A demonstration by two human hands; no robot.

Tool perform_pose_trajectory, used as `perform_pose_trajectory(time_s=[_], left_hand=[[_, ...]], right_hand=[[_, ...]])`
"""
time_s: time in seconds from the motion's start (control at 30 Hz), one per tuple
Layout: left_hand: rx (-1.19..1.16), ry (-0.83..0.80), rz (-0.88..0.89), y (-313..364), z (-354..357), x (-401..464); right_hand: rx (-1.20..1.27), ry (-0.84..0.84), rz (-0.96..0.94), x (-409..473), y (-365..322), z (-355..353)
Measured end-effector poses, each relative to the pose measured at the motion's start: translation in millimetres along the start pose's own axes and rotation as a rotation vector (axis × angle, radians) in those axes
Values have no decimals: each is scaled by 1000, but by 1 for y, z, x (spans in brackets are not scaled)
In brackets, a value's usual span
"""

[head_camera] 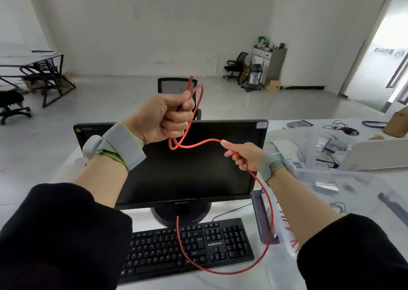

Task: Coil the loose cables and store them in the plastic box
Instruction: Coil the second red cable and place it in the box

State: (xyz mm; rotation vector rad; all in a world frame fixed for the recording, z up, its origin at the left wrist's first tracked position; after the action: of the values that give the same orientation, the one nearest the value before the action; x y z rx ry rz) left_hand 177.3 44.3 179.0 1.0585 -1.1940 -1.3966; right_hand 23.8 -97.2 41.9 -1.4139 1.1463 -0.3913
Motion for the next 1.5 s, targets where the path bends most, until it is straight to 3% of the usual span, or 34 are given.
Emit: perform_pose_trajectory(time_s=[0.17, 0.47, 0.77, 0.9, 0.97, 1.1, 1.2, 1.3, 1.37, 1.43, 1.5], left_hand=[[240, 73, -64, 4, -4, 7], [474, 52, -194, -13, 13, 26], [547, 381, 42, 4, -4, 39], [664, 412, 89, 4, -3, 39], [696, 546, 178, 10, -17, 36], [395, 812, 344, 25, -44, 21], [257, 795, 452, 36, -40, 15], [181, 701, 510, 41, -37, 18], [174, 726, 538, 47, -45, 17], [152, 851, 567, 53, -63, 10], [58, 994, 589, 58, -87, 1]], right_hand=[[-25, -32, -43, -8, -38, -21], [-53, 147, -301, -42, -109, -44], [550, -79, -389, -71, -152, -31], [692, -149, -309, -65, -147, -18], [736, -171, -227, -56, -135, -15], [842, -188, -79, -42, -107, -15], [889, -193, -30, -37, -99, -8], [1167, -199, -19, -38, -102, -6], [1349, -244, -67, -41, -110, -9], [1454, -342, -105, -47, -118, -12], [1339, -447, -125, -55, -123, -12]])
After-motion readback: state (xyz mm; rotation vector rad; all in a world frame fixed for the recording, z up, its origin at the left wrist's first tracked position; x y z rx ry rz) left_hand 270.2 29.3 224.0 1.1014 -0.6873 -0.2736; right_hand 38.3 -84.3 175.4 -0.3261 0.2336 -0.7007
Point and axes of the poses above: each hand's wrist, its own x-axis towards the middle knuckle, its own z-axis out of the palm, y = z × x, the point moved 6 cm from there along x, towards the middle knuckle
